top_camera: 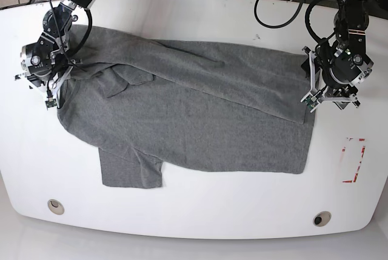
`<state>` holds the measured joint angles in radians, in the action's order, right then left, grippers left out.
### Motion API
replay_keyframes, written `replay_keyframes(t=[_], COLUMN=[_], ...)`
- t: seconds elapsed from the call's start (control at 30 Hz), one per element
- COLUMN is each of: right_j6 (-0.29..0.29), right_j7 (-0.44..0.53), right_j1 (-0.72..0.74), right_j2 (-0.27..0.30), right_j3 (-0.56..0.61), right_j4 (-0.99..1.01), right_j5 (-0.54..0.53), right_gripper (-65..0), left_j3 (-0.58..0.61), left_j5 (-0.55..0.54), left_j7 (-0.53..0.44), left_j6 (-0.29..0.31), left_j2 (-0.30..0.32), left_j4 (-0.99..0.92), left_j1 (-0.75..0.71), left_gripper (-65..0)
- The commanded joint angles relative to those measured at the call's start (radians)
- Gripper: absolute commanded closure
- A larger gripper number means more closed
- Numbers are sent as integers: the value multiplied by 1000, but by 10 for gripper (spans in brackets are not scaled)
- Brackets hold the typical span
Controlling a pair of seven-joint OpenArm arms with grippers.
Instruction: Layout the t-shirt on the table in an organized manner, then fold the t-shirt properly
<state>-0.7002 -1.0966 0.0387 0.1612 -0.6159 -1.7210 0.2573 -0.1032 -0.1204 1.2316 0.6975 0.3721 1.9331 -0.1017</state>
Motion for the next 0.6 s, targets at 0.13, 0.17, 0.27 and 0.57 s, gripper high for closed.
replay_keyframes(t=[0.13,0.17,0.27,0.57], right_j6=[2,2,2,2], right_j7=[13,8,-15,-188], right_j1=[65,66,63,20], right_j2=[16,16,16,-24], right_j3=[0,0,0,-3], right_j4=[26,25,-6,-204], right_j5=[-2,-2,-3,-49], right_gripper=[-271,-274,-276,-419], left_j3=[-7,-7,-8,-10], left_j5=[6,5,3,1], left_j7=[-11,-11,-11,-11], left_j6=[1,1,1,1], left_j2=[14,14,14,15], left_j4=[-71,-77,-80,-82], left_j1=[13,15,15,15], left_gripper=[-397,-397,-397,-397])
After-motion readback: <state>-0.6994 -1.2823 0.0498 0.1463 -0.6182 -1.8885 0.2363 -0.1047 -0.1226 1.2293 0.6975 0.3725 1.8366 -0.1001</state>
